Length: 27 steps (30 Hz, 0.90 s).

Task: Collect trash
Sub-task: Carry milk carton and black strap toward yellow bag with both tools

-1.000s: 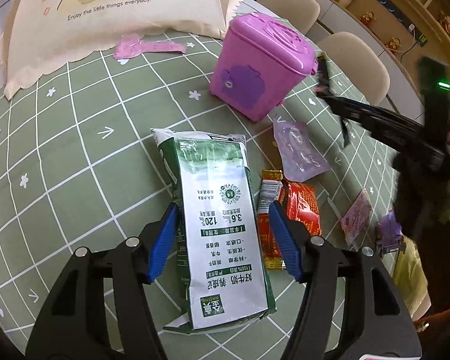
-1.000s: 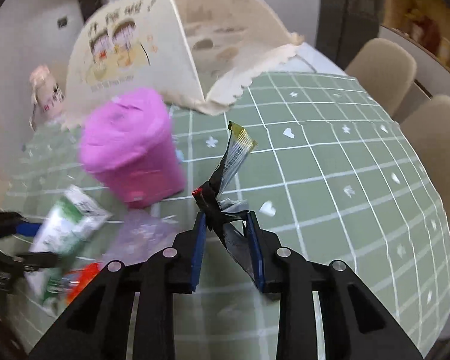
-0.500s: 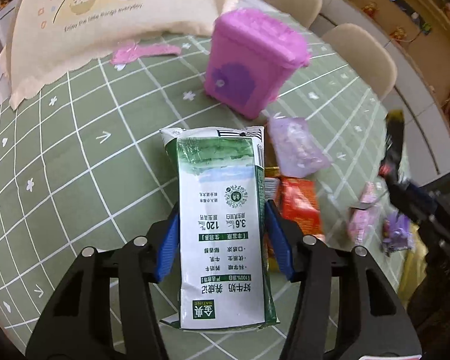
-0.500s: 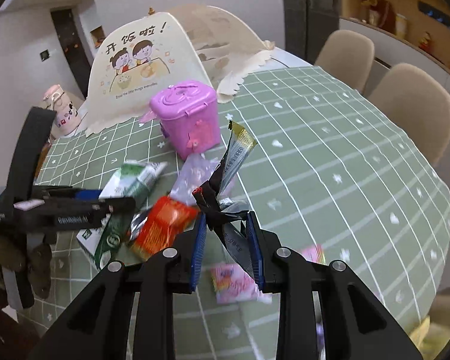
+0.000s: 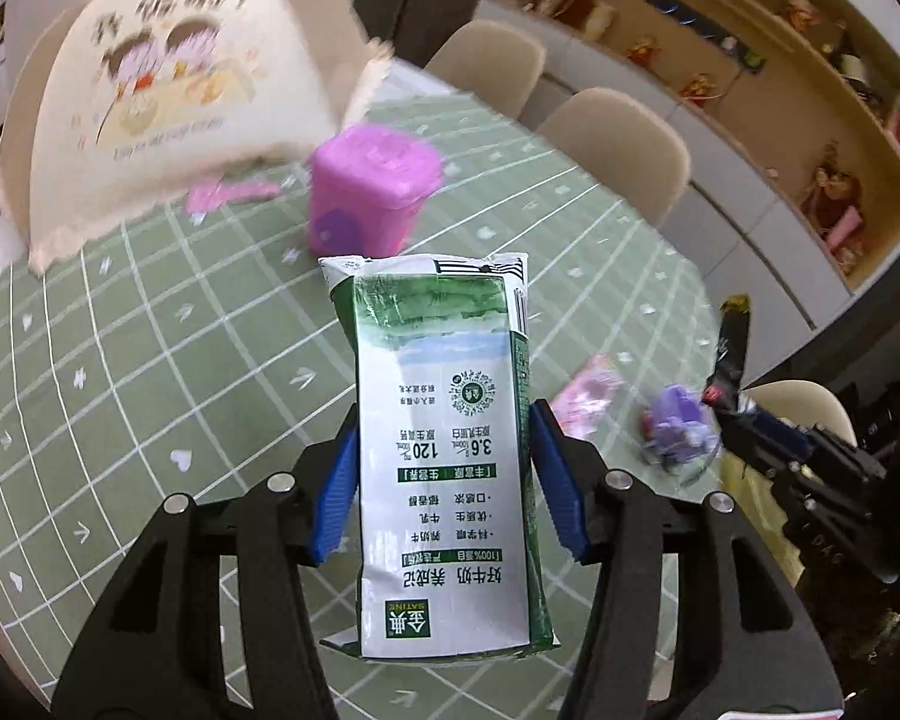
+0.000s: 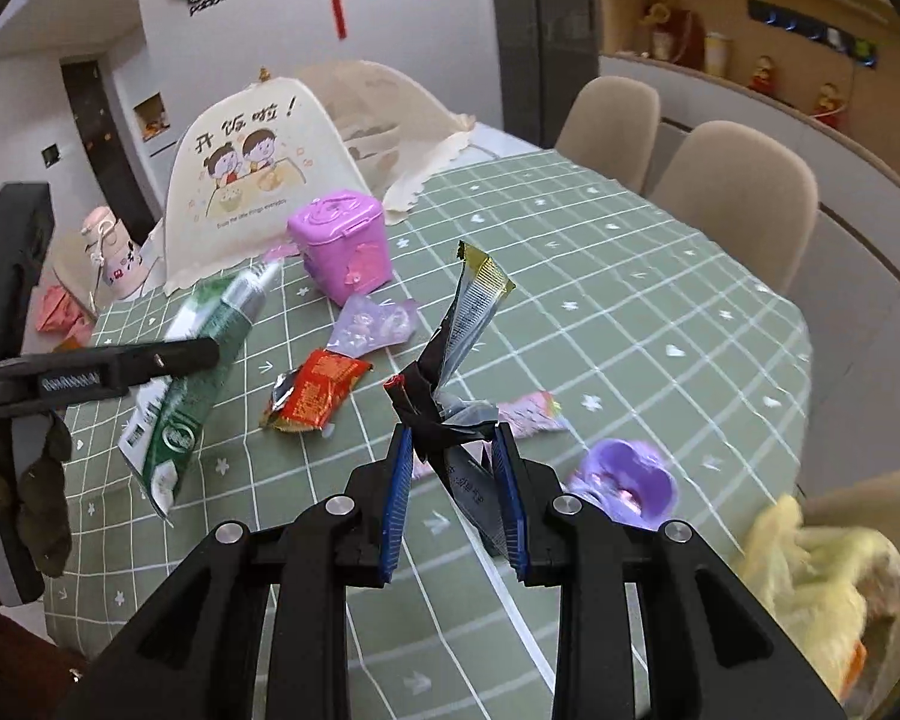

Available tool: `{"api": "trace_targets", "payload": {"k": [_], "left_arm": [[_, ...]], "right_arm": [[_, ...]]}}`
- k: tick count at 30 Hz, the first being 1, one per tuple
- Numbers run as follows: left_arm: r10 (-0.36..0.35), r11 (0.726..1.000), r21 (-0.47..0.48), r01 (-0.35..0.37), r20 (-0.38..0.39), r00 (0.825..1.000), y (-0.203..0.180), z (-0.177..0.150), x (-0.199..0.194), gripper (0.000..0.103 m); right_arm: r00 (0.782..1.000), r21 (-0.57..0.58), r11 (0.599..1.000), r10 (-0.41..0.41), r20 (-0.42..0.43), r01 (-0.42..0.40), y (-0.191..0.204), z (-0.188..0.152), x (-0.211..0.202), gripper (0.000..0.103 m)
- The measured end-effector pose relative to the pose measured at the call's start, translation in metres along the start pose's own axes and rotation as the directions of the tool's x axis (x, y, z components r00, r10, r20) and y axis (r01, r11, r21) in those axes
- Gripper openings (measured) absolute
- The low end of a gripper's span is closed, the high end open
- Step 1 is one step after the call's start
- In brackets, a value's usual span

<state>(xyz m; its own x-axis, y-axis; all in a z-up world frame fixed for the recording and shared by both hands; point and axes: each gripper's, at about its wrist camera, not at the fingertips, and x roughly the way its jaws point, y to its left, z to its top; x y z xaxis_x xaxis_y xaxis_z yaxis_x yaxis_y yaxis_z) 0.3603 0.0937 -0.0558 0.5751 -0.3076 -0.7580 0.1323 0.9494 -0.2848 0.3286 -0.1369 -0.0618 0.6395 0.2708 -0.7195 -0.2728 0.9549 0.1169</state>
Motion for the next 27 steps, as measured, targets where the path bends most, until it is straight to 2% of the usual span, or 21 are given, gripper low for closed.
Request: {"api": "trace_targets", "payload": {"k": [7,14,21,27], "left_arm": [[-0.095,0.992,0.092,0.086,0.104,0.99,-0.063,0.016,-0.031,0.051],[-0.233,0.958,0.21,0.197,0.161,0.959,-0.155,0.027,-0.041,0.051],[-0.354,0.906,0.293,0.305,0.131,0.926,-0.252,0.012,-0.027,0.051],[-0.438,0.85,0.347,0.397,0.045,0.898,-0.333,-0.014,0.003,0.051]], "right_arm": [[0.991,-0.007,0.997,-0.08,0.106,0.081,-0.023,-0.004,-0.065,0.027],[0.962,0.037,0.981,-0.194,0.191,0.19,-0.074,-0.015,-0.133,0.027],[0.921,0.121,0.949,-0.313,0.233,0.291,-0.144,-0.045,-0.192,0.027],[0.9,0.207,0.92,-0.375,0.225,0.331,-0.2,-0.077,-0.221,0.027]]}}
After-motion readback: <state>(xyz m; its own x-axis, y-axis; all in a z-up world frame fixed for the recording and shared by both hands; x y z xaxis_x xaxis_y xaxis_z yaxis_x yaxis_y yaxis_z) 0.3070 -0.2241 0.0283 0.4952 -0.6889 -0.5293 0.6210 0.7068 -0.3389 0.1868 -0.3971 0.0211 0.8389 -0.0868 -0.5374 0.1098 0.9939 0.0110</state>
